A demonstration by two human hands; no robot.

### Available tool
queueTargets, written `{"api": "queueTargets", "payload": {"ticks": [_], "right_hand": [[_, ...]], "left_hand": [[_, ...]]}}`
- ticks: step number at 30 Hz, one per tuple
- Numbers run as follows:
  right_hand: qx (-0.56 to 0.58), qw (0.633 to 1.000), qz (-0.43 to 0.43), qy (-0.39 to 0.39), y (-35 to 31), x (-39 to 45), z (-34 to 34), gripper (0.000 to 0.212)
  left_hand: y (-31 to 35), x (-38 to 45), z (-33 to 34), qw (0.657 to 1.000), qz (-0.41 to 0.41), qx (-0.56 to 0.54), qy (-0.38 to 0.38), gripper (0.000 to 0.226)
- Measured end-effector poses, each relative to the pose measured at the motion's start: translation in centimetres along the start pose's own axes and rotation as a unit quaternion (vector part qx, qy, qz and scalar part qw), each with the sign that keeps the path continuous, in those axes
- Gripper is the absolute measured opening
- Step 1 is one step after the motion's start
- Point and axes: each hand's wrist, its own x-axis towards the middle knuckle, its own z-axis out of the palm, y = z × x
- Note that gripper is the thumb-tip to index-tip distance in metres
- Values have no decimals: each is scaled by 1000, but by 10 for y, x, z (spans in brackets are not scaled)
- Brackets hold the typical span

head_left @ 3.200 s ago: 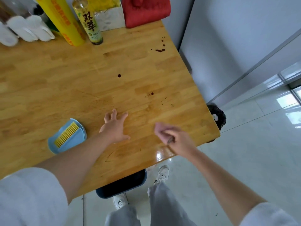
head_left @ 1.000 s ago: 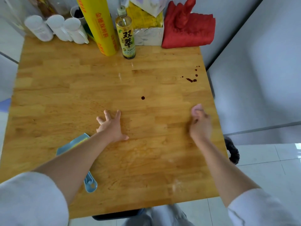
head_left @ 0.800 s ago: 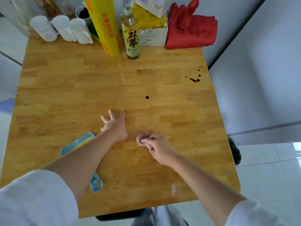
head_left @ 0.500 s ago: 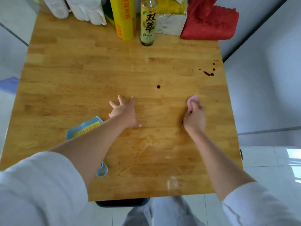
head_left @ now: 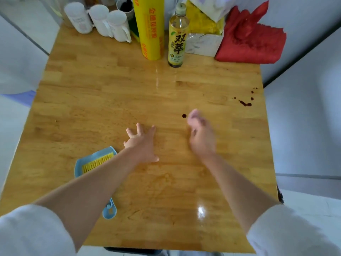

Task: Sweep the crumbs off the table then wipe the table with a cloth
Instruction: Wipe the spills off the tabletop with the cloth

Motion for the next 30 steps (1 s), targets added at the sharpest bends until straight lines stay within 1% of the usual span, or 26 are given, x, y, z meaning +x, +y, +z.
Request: {"api": "queueTargets", "payload": {"ticks": [1,2,3,5,6,7,9,10,11,12,14,16,17,18,19,20,21,22,23,24,25,26,27,28,29,30], "right_hand": [[-19,991,-96,-95,-8,-12,10,47],[-46,967,-165,-189,-11,-23,14,45],[-65,938,-230,-250,-5,-28,13,42],[-48,908,-290,-299,18,-18,-14,39],[-41,914,-285,-287,32,-7,-35,39],[-32,940,-249,-232,49,7,-55,40],[-8,996,-69,-58,81,32,-88,39],[-13,999,44,24,86,41,-92,40],[-33,988,126,84,82,47,-87,41],[-41,983,142,108,64,48,-76,45],[-22,996,54,65,15,43,-41,51],[-28,993,-81,-76,-26,20,1,41],[-40,970,-158,-183,-39,3,18,37],[-40,930,-241,-276,-44,-9,25,36],[-9,898,-301,-322,-42,-11,19,36],[26,888,-331,-319,-32,-2,7,37],[47,902,-328,-276,-19,13,-6,38],[58,939,-274,-200,-3,33,-18,39],[52,979,-173,-99,10,54,-31,38],[35,999,-15,-8,17,70,-42,38],[22,989,133,53,16,79,-44,38],[15,976,198,86,4,79,-36,39],[6,981,166,95,-17,73,-22,40],[12,995,79,64,-40,63,-3,42],[14,999,-31,0,-62,49,14,43],[-7,986,-138,-92,-79,31,31,42]], "left_hand": [[-1,1,-6,1000,3,-1,-2,120],[-3,1,-12,1000,7,-3,-1,113],[-7,2,-19,1000,12,-3,3,103],[-18,4,-34,1000,25,4,15,81],[-24,7,-40,999,29,9,29,74],[-30,10,-47,998,30,12,47,70],[-43,17,-57,997,6,6,77,70],[-47,21,-61,997,-10,-3,79,71],[-50,25,-62,997,-21,-12,74,73],[-51,27,-63,997,-28,-18,72,74],[-50,32,-63,996,-32,-17,78,75],[-49,33,-61,997,-35,-5,73,78],[-49,34,-59,997,-34,0,70,80],[-50,35,-60,997,-30,4,71,81],[-52,36,-61,997,-26,6,71,81],[-54,37,-62,997,-24,4,68,80],[-56,38,-63,998,-23,4,62,79],[-56,39,-63,998,-21,6,57,77],[-56,39,-62,998,-20,10,56,76],[-56,39,-62,998,-18,13,57,75],[-56,40,-61,998,-18,10,59,74],[-56,40,-60,998,-19,4,60,73],[-55,40,-60,998,-21,-4,59,73],[-56,41,-60,998,-24,-10,57,73],[-56,40,-60,998,-24,-15,56,74],[-56,40,-60,998,-21,-17,58,75]]}}
